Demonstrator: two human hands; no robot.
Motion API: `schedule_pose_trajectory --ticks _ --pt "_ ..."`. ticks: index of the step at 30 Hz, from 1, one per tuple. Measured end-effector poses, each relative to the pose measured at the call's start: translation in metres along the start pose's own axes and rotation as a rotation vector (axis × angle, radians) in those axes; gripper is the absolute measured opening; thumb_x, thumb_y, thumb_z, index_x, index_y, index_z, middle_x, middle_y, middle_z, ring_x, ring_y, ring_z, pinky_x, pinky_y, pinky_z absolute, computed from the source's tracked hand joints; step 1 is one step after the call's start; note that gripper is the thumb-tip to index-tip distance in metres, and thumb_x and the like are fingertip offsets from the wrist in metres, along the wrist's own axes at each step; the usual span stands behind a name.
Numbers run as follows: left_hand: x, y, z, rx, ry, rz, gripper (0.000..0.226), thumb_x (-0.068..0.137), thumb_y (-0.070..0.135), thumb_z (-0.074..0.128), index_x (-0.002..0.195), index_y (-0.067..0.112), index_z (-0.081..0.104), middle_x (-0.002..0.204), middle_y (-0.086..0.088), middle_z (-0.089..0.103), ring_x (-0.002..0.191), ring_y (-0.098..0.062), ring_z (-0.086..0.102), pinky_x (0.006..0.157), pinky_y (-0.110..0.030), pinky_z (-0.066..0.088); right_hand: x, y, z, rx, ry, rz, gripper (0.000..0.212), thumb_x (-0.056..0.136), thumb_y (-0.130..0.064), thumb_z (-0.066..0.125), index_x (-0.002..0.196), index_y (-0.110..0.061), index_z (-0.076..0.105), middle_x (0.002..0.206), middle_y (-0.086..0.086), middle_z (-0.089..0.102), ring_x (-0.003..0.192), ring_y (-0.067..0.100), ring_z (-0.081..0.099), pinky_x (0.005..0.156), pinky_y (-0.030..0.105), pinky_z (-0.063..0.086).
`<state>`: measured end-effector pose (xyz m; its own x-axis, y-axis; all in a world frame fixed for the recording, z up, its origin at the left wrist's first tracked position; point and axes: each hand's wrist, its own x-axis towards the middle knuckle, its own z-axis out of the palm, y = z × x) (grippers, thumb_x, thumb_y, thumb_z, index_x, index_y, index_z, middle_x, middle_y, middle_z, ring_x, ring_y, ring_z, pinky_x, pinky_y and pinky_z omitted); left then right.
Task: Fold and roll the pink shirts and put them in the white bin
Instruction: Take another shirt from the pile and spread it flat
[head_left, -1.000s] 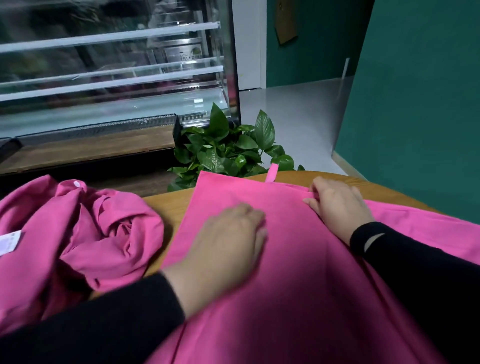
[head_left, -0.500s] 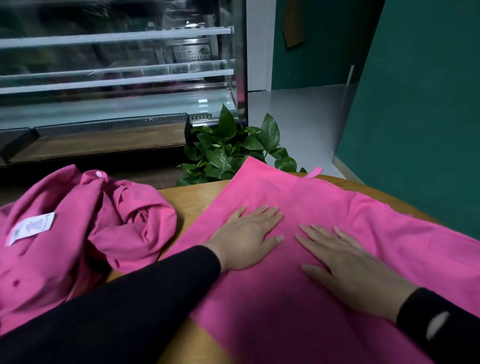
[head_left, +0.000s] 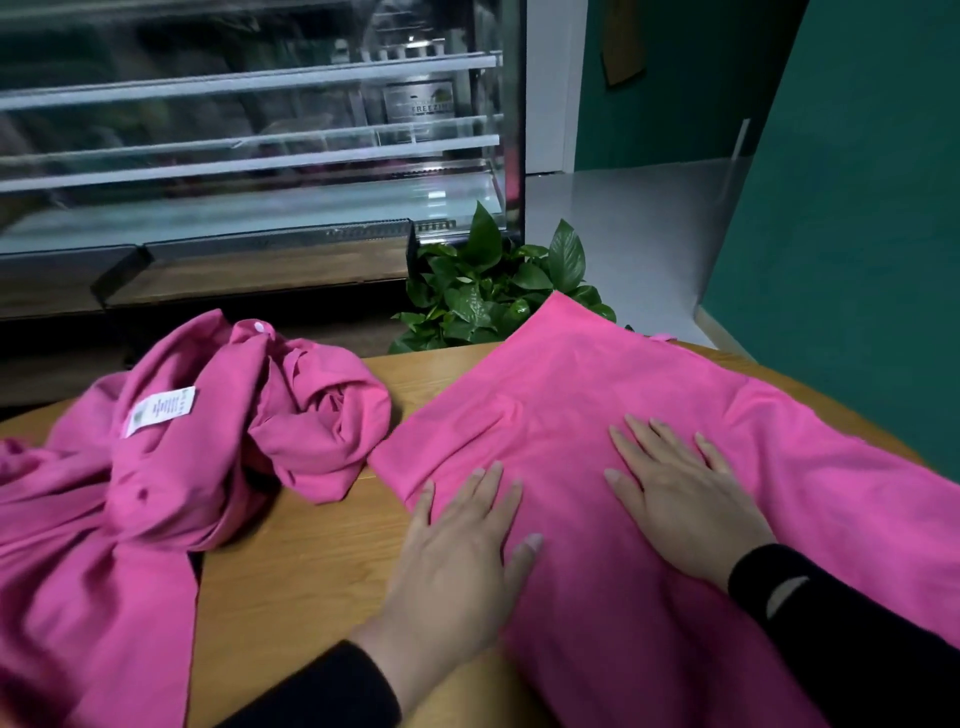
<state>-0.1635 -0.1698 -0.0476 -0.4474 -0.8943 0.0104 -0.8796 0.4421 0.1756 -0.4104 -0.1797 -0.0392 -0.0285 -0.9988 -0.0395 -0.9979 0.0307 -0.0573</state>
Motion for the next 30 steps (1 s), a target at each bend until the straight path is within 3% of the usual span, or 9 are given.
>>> schedule_pose_trajectory --ticks 3,6,7,9,14,21,24,26,30 --pt "0.028 -0.023 -0.014 -0.056 -0.090 0.119 0.066 0.097 0.067 0.020 0.157 0.040 0.013 0.161 0.021 -0.003 0.150 0.001 -0.006 0.124 -0.043 -0.005 -0.002 -0.010 0.004 -0.010 0.041 0.111 0.080 0.090 -0.061 -0.008 0.160 -0.030 0.014 0.169 -0.008 0.010 0.155 0.014 0.008 0.125 0.048 0.008" --pt "0.060 -0.045 -0.031 -0.290 0.025 0.104 0.043 0.104 0.045 0.040 0.143 0.032 0.051 0.150 0.009 0.048 0.140 -0.011 0.043 0.119 -0.034 0.029 -0.004 -0.017 0.006 0.015 0.073 0.190 0.068 0.099 -0.057 0.005 0.160 -0.029 0.019 0.168 -0.007 0.014 0.155 0.015 0.011 0.125 0.049 0.009" --pt "0.072 -0.053 -0.039 -0.290 0.168 0.064 0.036 0.104 0.037 0.045 0.134 0.026 0.059 0.134 0.000 0.064 0.125 -0.019 0.059 0.107 -0.034 0.044 -0.005 -0.018 0.006 0.017 0.078 0.193 0.067 0.100 -0.056 0.006 0.159 -0.029 0.020 0.168 -0.006 0.015 0.155 0.015 0.012 0.125 0.048 0.009" --pt "0.098 -0.072 -0.057 -0.070 0.358 -0.023 0.029 0.102 0.030 0.051 0.123 0.015 0.064 0.114 -0.010 0.070 0.104 -0.031 0.067 0.091 -0.039 0.053 -0.005 -0.017 0.007 0.027 0.086 0.190 0.065 0.101 -0.056 0.010 0.159 -0.030 0.022 0.168 -0.006 0.016 0.155 0.015 0.012 0.125 0.048 0.009" --pt "0.132 -0.096 -0.088 0.278 -0.154 -0.238 0.021 0.100 0.030 0.050 0.096 0.013 0.062 0.107 -0.013 0.070 0.095 -0.032 0.065 0.077 -0.035 0.050 -0.005 -0.014 0.009 0.031 0.108 0.197 0.063 0.101 -0.056 0.018 0.158 -0.030 0.024 0.168 -0.005 0.018 0.154 0.016 0.014 0.125 0.047 0.010" --pt "0.138 -0.082 -0.091 0.314 -0.389 -0.309 0.023 0.091 0.010 0.050 0.069 0.010 0.056 0.060 -0.002 0.058 0.051 -0.020 0.056 0.060 -0.030 0.051 -0.010 -0.019 0.011 0.015 0.127 0.202 0.078 0.092 -0.062 0.003 0.156 -0.029 0.033 0.165 0.000 0.027 0.153 0.020 0.021 0.123 0.053 0.013" --pt "0.140 -0.077 -0.091 0.197 -0.392 -0.338 0.026 0.092 0.007 0.047 0.069 0.007 0.059 0.054 -0.004 0.063 0.038 -0.019 0.057 0.042 -0.023 0.044 -0.012 -0.022 0.011 -0.013 0.115 -0.036 0.073 0.097 -0.065 0.011 0.146 -0.026 0.050 0.157 0.003 0.043 0.147 0.020 0.036 0.119 0.054 0.023" --pt "0.147 -0.085 -0.097 0.117 -0.281 -0.365 0.028 0.093 0.006 0.048 0.068 0.007 0.063 0.055 -0.003 0.068 0.040 -0.019 0.061 0.040 -0.021 0.044 -0.015 -0.027 0.013 -0.062 0.126 -0.242 0.066 0.099 -0.064 0.022 0.140 -0.026 0.057 0.149 0.000 0.053 0.139 0.016 0.049 0.115 0.050 0.033" --pt "0.166 -0.106 -0.108 0.220 0.149 -0.312 0.015 0.089 0.006 0.048 0.098 0.008 0.061 0.098 -0.017 0.070 0.089 -0.039 0.067 0.070 -0.040 0.052 -0.014 -0.042 0.013 -0.043 0.126 -0.306 0.064 0.099 -0.064 0.026 0.137 -0.025 0.061 0.145 -0.001 0.057 0.133 0.018 0.055 0.104 0.055 0.047"
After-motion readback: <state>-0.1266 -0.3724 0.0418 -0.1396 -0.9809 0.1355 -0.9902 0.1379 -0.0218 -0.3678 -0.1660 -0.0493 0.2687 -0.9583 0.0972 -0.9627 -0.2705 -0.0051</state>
